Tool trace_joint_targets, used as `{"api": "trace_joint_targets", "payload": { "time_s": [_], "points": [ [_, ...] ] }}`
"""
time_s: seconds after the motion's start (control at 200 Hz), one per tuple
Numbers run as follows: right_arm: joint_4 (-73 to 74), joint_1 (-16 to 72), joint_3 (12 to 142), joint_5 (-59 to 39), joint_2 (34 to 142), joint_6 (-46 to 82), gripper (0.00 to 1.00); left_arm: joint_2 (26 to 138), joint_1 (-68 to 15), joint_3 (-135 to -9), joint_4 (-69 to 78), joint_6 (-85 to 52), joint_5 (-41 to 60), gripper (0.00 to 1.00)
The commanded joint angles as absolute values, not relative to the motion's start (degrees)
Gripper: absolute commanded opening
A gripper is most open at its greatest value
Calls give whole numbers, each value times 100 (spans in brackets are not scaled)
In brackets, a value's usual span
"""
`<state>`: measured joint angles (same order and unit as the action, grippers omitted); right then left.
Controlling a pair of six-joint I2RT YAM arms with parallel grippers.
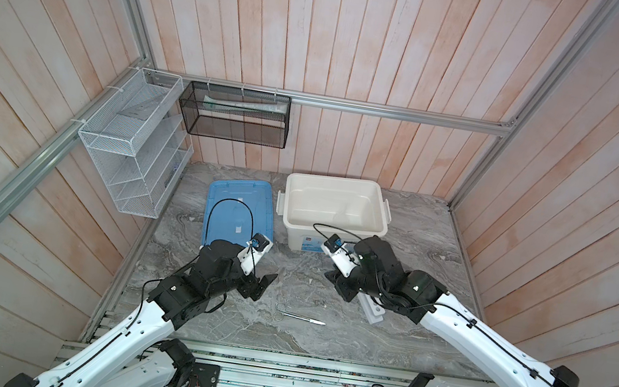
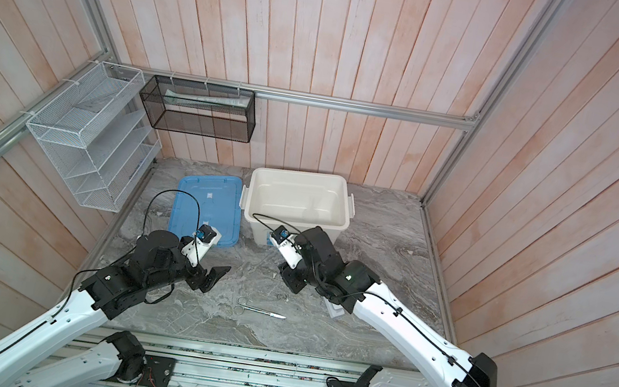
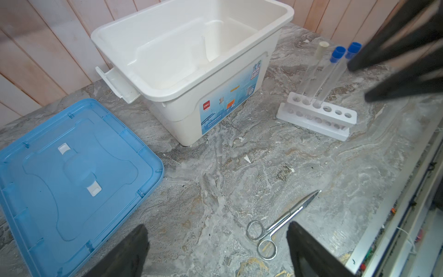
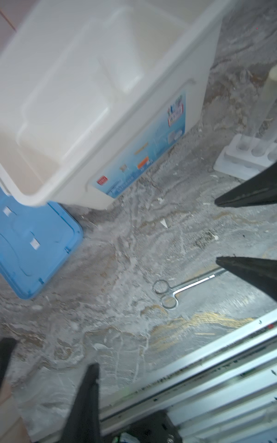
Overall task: Organize the chemistry lab equipment
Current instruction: 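Move the right gripper over the steel scissors while the left gripper follows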
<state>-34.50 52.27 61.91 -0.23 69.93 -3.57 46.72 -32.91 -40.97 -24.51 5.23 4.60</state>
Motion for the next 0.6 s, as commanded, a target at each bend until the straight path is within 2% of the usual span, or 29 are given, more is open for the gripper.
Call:
{"api": "trace_joint_targets", "payload": {
  "time_s": [0.0, 0.145, 0.33, 0.595],
  "points": [
    [-3521, 5472, 5634, -434, 6990, 244, 37, 4659, -3148, -3919, -1905, 121, 472, 93],
    [-2578, 5549, 4720, -646, 7113, 571, 36, 4634, -2719, -3752, -1739, -244, 698, 93],
    [-2544, 5555, 5025, -856, 7883, 145, 36, 4440, -2148, -3435, -1018, -962, 1229, 93],
    [-2375, 5529, 5105, -916, 9073, 44, 35, 4406, -1556, -3468, -860, -1054, 1718, 93]
  ]
}}
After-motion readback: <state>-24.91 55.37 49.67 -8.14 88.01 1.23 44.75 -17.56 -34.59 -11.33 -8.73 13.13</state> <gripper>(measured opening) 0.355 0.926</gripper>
